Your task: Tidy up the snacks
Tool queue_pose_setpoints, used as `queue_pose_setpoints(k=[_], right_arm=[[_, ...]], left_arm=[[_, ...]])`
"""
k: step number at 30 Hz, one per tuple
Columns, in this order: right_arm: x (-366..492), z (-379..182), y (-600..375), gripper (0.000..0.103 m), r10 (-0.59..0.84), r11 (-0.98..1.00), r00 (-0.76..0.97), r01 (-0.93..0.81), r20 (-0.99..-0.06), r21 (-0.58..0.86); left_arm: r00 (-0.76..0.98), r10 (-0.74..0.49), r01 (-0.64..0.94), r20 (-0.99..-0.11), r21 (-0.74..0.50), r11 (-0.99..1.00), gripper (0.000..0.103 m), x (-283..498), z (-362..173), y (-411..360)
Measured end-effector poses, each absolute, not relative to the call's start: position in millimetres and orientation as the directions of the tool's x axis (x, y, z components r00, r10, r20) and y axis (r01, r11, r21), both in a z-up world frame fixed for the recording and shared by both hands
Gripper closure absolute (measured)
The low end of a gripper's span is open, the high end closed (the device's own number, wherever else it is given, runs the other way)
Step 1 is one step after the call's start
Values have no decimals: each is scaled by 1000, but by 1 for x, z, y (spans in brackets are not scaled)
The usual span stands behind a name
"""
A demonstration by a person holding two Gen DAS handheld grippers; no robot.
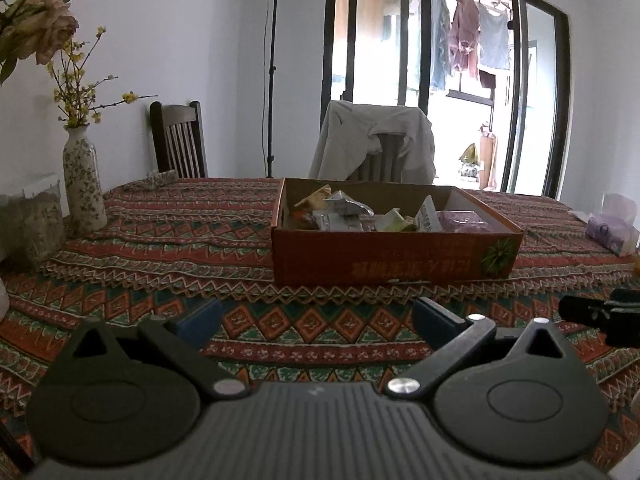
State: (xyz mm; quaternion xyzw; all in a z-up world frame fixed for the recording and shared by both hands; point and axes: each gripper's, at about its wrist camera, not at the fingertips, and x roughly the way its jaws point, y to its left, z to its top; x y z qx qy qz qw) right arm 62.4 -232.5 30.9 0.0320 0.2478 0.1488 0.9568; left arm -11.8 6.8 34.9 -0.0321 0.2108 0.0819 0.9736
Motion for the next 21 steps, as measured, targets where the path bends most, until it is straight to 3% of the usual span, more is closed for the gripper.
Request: queue_pose_setpoints(k=[21], right_arm=[[64,25,-226,0,303,952,821,-279,-484,123]], left_arm=[[894,132,-157,-428,-23,987,0,-10,28,5]])
